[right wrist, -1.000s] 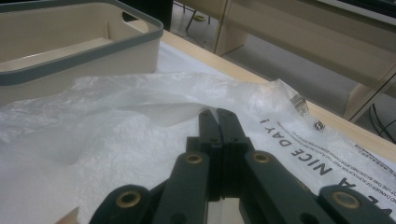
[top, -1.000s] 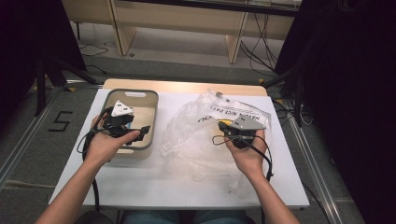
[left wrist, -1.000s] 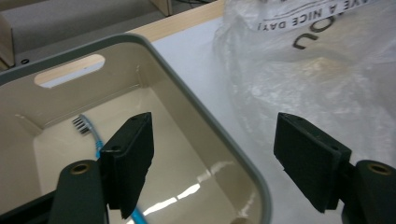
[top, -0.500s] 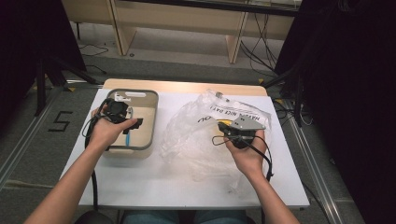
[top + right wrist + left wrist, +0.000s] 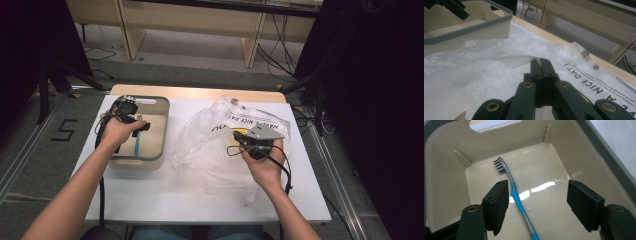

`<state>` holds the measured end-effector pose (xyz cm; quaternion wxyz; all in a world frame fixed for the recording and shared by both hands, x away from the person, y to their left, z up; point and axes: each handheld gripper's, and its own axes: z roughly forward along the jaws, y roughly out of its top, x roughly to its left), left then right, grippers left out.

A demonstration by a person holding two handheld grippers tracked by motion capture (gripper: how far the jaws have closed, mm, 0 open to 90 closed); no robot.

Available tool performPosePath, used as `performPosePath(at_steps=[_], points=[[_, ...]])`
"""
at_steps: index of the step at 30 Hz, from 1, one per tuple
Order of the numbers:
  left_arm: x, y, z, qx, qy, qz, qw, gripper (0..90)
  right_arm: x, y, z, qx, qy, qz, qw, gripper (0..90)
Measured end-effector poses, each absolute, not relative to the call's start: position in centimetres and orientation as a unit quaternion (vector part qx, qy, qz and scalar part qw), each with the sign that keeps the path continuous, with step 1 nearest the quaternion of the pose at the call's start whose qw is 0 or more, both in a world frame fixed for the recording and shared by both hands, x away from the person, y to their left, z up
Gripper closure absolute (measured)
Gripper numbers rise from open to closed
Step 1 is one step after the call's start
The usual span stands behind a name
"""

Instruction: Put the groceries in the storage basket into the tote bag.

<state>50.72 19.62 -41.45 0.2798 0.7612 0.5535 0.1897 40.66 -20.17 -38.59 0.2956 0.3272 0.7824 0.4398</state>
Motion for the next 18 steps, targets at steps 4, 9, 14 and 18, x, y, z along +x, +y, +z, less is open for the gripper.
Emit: performPosePath(at_steps=[4,9,14,18], points=[[51.4,19.6,-42.2,0.761,0.563,0.185,0.266,34.8,40.7,-20.2,-38.6,0.329,0.782,0.441,0.295,90.0],[52.3,19.6,-43.2,0.758,0.576,0.177,0.250,36.4,40.6,-20.2,-38.6,0.329,0.783,0.439,0.293,90.0],[53.0,19.8,-44.0,0.752,0.591,0.171,0.237,38.0,40.7,-20.1,-38.6,0.326,0.784,0.439,0.294,90.0],[53.3,19.8,-44.5,0.751,0.596,0.167,0.230,38.2,40.6,-20.2,-38.6,0.328,0.784,0.439,0.293,90.0]])
